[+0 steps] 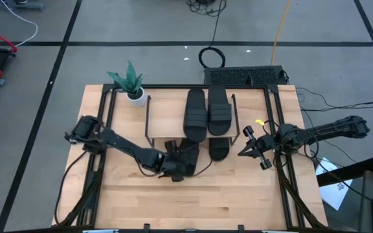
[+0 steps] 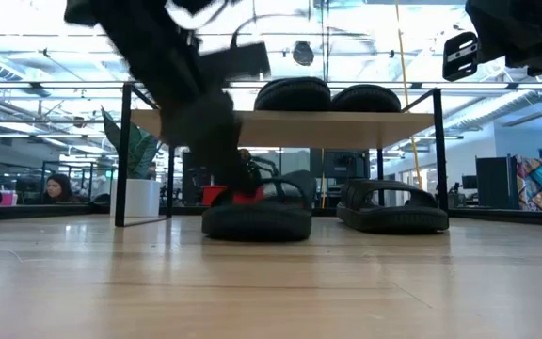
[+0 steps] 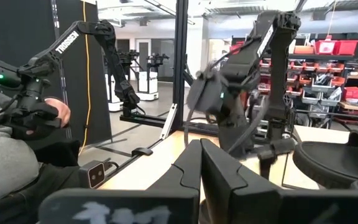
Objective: Pick and place slides into the shelf
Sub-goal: Put the black slide under the shelf
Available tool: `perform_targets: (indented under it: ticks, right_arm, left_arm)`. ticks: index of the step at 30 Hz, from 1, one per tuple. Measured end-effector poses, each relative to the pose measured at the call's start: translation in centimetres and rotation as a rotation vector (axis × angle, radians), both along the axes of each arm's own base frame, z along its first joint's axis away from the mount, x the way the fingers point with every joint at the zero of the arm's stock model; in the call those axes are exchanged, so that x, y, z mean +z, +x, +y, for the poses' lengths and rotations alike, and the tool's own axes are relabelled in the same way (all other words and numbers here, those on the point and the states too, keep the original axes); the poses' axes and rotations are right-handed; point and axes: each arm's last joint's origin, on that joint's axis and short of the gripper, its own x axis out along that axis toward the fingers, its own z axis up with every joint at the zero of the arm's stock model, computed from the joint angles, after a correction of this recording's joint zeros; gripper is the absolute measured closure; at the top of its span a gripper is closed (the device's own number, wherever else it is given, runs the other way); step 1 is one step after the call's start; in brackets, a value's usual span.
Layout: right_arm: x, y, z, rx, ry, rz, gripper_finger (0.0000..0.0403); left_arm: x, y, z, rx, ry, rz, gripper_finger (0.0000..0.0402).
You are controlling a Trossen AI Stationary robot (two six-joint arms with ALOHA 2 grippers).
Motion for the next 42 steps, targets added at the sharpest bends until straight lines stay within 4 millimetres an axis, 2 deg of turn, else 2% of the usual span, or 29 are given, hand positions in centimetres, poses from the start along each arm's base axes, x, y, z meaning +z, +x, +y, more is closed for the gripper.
perform_targets:
  ticks: [1,4,11,15,19,24,29,34,42]
  right_arm:
    - [0.0,0.0,0.0,0.0,0.0,0.0,0.0403]
    - [0.0,0.0,0.0,0.001,0.0,0.0,0.0403]
    - [-0.1,0.1,0.0,0.002,-0.002,0.013,0.0403]
    - [-0.1,0.1,0.0,0.001,-0.006,0.011,0.0403]
    - [-0.1,0.1,0.0,0.001,-0.008,0.01,0.0403]
    - [-0.1,0.1,0.0,0.001,-0.008,0.01,0.0403]
    - [-0.1,0.1,0.0,0.001,-0.007,0.005,0.0403]
    - [-0.1,0.1,0.0,0.0,-0.007,0.005,0.0403]
    - [-0.1,0.1,0.0,-0.001,-0.017,0.002,0.0403]
  left_arm:
    - [-0.5,-0.1,-0.1,-0.012,0.009,0.022,0.0163]
    - [0.3,0.1,-0.2,-0.035,-0.009,-0.013,0.0156]
    - [0.3,-0.1,-1.2,-0.122,0.078,0.003,0.0162]
    - [0.5,-0.5,-3.0,-0.237,0.192,0.01,0.0187]
    - [0.8,-0.9,-4.5,-0.302,0.233,-0.004,0.0218]
    - [0.9,-1.6,-6.6,-0.456,0.08,0.022,0.0279]
    - [-0.5,-1.5,-6.7,-0.488,0.004,0.08,0.0386]
    - [-1.5,-1.4,-7.0,-0.504,0.015,0.11,0.0395]
    - [-2.6,-0.2,-4.7,-0.423,0.036,0.13,0.04]
